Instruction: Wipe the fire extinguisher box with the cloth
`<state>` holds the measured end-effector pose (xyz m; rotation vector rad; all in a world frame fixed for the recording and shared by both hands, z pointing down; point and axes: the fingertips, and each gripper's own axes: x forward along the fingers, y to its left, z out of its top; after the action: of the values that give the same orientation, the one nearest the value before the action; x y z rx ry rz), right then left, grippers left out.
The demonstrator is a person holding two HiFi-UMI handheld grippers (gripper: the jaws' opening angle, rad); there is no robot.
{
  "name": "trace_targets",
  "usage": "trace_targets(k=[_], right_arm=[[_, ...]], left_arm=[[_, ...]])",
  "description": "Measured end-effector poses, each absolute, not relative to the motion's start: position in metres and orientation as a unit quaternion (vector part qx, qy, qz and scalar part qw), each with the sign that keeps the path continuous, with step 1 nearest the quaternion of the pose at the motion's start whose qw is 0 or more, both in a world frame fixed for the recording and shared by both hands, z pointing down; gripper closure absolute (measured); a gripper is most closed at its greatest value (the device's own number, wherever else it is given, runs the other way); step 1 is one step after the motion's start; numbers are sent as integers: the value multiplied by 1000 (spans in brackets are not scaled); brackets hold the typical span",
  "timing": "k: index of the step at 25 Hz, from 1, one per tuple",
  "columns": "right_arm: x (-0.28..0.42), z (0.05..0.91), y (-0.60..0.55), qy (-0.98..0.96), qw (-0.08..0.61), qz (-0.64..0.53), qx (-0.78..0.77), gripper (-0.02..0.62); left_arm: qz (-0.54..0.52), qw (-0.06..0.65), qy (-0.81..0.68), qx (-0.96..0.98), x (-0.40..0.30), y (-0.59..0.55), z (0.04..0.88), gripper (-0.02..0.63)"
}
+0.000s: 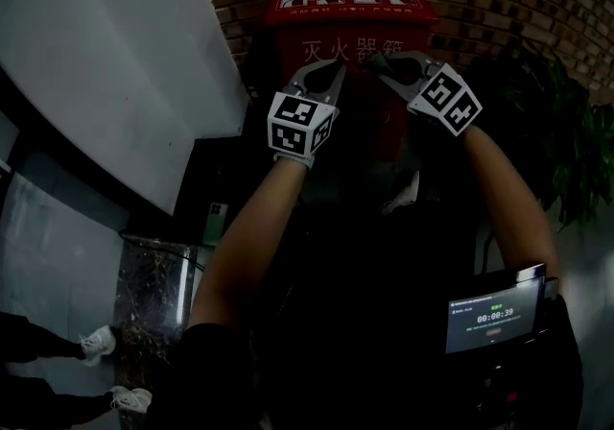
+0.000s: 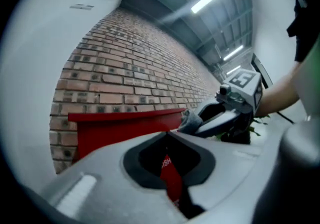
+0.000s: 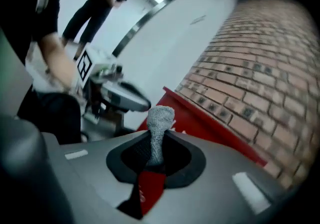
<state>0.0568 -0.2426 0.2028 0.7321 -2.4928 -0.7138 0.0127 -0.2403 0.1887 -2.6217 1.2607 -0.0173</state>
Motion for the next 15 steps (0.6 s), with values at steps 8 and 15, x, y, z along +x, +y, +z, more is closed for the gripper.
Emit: trace_targets(k=[8,15], right_arm=[[33,285,-242,-951,78,-143,263,540],[13,323,-251,-962,23,-124,242,540]], left_arm=[[6,92,415,-905,-6,-247,281,603],[12,81,411,-908,-21,-265,331,603]])
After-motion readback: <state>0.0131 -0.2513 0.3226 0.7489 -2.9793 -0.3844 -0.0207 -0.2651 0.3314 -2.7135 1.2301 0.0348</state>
